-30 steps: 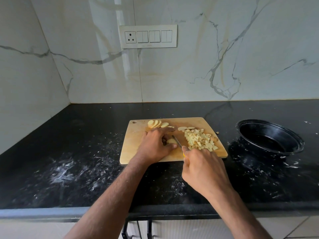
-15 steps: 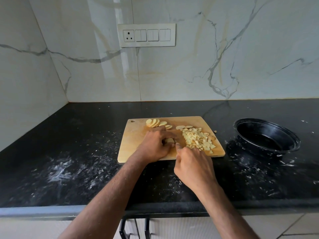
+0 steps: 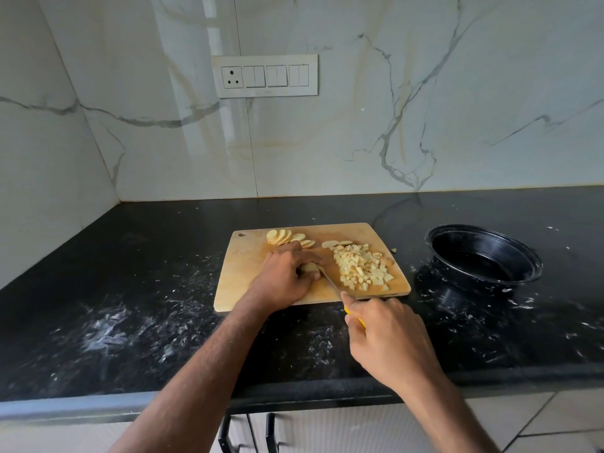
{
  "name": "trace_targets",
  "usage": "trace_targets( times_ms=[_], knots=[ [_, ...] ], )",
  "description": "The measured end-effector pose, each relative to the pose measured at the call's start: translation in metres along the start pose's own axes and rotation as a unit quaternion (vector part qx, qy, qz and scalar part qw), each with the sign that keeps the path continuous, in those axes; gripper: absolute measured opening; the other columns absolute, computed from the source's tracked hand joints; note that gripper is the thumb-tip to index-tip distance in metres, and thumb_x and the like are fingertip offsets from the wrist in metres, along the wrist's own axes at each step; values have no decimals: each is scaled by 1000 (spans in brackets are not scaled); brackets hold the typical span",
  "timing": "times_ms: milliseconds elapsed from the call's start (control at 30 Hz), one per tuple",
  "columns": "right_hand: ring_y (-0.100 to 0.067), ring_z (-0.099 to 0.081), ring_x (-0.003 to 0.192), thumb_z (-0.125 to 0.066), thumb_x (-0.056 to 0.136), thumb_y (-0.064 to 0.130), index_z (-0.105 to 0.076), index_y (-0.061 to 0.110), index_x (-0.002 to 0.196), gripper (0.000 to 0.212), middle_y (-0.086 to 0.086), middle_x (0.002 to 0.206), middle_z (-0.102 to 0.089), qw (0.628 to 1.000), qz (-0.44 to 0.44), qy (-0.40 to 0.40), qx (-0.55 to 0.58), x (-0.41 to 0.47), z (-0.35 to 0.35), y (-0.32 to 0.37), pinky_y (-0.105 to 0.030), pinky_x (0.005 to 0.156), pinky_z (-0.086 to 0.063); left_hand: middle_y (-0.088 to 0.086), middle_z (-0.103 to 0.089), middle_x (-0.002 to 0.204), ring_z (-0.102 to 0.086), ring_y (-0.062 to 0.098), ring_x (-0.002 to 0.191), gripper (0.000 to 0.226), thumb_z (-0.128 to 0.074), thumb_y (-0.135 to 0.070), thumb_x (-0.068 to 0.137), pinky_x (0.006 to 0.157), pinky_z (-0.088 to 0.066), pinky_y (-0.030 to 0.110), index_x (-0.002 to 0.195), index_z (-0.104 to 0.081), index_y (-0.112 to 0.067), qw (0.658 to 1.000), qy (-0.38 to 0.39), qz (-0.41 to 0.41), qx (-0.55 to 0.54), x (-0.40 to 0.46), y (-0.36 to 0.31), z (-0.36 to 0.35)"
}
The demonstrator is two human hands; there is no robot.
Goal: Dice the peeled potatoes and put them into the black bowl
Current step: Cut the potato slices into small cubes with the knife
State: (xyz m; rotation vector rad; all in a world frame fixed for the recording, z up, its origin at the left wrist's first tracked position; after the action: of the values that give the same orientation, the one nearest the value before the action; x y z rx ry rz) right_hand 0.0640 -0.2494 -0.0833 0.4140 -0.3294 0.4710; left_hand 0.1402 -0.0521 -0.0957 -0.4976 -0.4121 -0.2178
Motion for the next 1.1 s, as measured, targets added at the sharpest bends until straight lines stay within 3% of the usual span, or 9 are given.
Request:
trace_targets(
  times_ms=[100,200,267,367,467,567,733,867,1100],
  knots=[
    [-18,-65,66,-60,92,34,-66,36,128,36,4,83,-75,999,-9,-23,33,-7,2,-10,-36,61,-56,-12,-56,104,-54,15,102,29,-70,-35,87,94,-49,48,115,-71,-38,1000,3,11,1,0,1,-1],
    [-10,-51,46,-67,89,28,-72,26,120,31,5,78,-76,992,-17,-85,97,-12,8,-17,-22,46,-43,-11,-58,110,-55,14,105,27,-70,-35,88,97,-49,47,115,-70,-42,1000,11,21,-3,0,2,-2],
    [-8,-58,52,-66,89,29,-72,24,121,33,6,84,-77,987,-24,-108,121,-10,10,-18,-22,49,-48,-11,-61,114,-57,12,103,27,-72,-36,88,95,-51,43,115,-70,-40,1000,11,18,-14,-1,3,0],
    [-17,-65,61,-64,89,30,-70,28,124,35,3,82,-76,990,-38,-102,95,2,5,-11,-37,56,-56,-10,-67,116,-61,3,96,49,-79,-34,83,86,-53,20,130,-65,-32,997,1,36,-67,-1,3,6],
    [-17,-64,62,-63,91,28,-68,27,128,37,3,80,-75,992,-27,-95,77,14,-3,3,-32,57,-55,-13,-64,93,-60,0,81,59,-83,-28,78,72,-43,5,132,-62,-27,992,-22,67,-104,-3,4,10],
    [-12,-62,61,-62,93,27,-67,25,130,37,4,79,-75,995,-2,-86,57,16,-8,12,-20,55,-45,-10,-66,85,-61,1,77,60,-85,-27,73,70,-46,9,130,-64,-26,991,-38,77,-103,-4,7,12],
    [-9,-52,50,-60,94,28,-67,26,129,35,4,72,-73,995,4,-77,61,16,-11,12,-18,48,-39,-10,-67,85,-61,0,76,57,-88,-24,72,68,-46,7,126,-67,-26,991,-47,74,-101,-4,6,15],
    [-5,-38,43,-59,96,28,-66,26,130,35,6,73,-74,997,8,-54,57,16,-13,13,-6,46,-25,-12,-65,85,-60,1,75,57,-88,-25,73,67,-45,7,126,-67,-26,992,-50,74,-95,-5,4,15],
    [-7,-53,54,-56,98,30,-62,28,135,37,8,87,-76,998,5,-24,63,17,-13,14,-4,49,-28,-14,-63,86,-60,2,78,64,-85,-29,77,73,-47,14,135,-60,-27,995,-34,61,-76,-5,1,15]
  ],
)
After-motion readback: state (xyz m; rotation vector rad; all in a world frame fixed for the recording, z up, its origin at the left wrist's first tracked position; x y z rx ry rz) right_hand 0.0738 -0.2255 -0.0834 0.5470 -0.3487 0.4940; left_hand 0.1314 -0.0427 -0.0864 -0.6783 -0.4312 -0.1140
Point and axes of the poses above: each hand's wrist, its own x-axis towards the middle knuckle, its own z-axis out of the back of the hand, y = z × x, the point moved 5 cm from there along x, towards the middle knuckle
